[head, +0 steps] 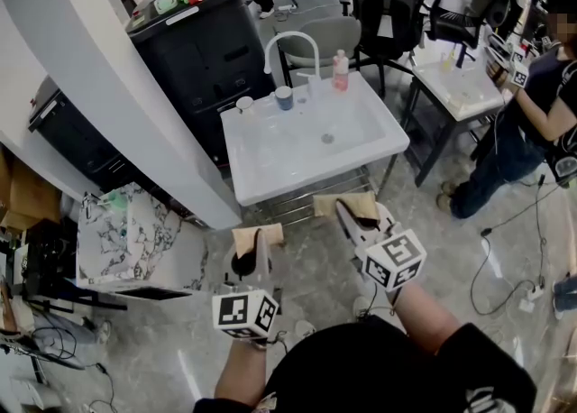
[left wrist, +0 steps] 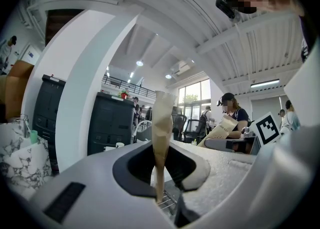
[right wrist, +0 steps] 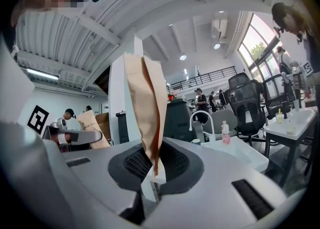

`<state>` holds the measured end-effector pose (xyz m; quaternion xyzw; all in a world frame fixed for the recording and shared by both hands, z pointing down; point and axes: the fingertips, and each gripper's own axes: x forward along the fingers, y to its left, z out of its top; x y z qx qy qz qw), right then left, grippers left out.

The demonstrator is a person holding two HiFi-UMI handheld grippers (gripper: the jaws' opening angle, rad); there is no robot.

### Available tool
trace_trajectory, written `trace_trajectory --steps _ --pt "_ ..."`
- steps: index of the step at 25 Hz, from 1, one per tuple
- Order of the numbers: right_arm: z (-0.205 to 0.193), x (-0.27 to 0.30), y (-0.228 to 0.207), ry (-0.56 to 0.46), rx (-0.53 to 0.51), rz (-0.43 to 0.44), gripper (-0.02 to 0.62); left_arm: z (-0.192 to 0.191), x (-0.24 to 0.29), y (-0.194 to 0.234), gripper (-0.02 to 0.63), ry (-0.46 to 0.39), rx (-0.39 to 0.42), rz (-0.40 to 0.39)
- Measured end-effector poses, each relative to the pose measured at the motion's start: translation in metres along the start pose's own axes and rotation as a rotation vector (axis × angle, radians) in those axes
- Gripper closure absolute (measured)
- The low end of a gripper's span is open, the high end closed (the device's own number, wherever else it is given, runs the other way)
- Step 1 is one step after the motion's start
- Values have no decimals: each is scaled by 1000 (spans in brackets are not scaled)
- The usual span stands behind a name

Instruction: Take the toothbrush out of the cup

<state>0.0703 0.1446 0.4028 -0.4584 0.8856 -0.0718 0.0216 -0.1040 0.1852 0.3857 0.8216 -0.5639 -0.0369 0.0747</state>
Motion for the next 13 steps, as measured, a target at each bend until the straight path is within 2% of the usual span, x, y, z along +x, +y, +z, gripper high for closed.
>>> trace_trajectory --steps 13 --pt "2 3 -6 5 0 -1 571 3 6 -1 568 0 -1 3"
